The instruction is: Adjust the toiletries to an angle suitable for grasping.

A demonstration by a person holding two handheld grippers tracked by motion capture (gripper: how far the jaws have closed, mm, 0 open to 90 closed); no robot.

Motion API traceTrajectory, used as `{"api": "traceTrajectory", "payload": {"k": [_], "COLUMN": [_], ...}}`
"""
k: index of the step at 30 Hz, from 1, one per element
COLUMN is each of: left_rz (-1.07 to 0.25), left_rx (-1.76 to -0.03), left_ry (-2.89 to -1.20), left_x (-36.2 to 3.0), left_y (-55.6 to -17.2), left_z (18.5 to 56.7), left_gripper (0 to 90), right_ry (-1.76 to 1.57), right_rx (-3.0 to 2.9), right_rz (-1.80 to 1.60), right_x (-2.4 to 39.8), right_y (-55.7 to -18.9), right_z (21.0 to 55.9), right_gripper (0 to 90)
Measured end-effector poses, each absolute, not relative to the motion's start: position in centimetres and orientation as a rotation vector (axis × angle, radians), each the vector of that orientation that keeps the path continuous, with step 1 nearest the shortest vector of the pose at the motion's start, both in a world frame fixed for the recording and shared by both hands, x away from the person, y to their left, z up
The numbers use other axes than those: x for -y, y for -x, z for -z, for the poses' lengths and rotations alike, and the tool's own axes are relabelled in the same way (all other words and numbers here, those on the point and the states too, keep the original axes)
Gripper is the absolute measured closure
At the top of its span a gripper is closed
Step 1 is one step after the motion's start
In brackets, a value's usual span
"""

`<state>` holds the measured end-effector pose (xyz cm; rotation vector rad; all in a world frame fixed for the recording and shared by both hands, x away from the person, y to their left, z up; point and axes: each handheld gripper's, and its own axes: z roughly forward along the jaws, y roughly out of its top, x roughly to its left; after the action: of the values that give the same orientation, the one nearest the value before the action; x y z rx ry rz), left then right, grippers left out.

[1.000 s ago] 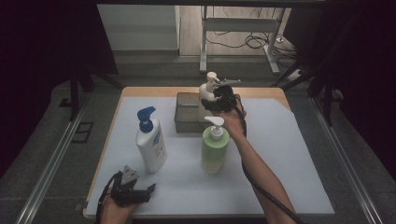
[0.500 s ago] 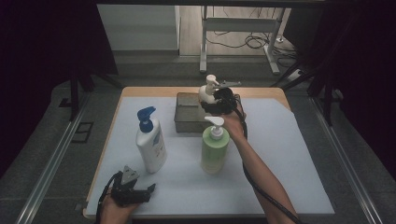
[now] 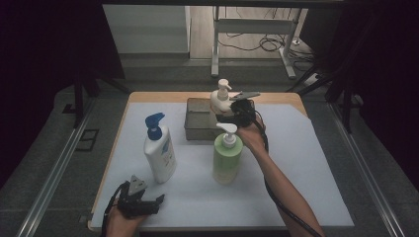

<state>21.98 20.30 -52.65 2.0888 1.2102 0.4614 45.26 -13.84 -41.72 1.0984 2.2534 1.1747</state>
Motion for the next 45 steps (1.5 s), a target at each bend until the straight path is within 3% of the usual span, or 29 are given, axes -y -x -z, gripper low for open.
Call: {"api": "traceTrajectory", "payload": {"k": [7,17,30,45], "left_rz": [-0.462,-0.461,-0.461,-0.463], "left_rx": [-1.211,-1.212,-1.213,-1.213], "left_ry": [-2.089,-2.087,-2.087,-2.088], "left_x": [-20.3,-20.3,-20.3,-20.3], "left_y": [-22.0,-22.0,-22.0,-22.0], "left_z": [52.7,52.7,52.7,52.7], "left_gripper": [10.6,10.6,10.6,10.6], "right_ry": [-1.129,-1.137,-1.225,-1.294], "right_rx": [-2.278,-2.298,-2.246,-2.268], "right_rz": [-1.214,-1.222,-1.160,-1.092], "right_x": [15.3,17.9,19.7,18.3], "right_y": [-44.3,-43.0,-44.4,-47.5], "right_z": [41.7,42.1,42.8,45.0], "right_gripper": [35.6,52.9,89.3,89.5]}}
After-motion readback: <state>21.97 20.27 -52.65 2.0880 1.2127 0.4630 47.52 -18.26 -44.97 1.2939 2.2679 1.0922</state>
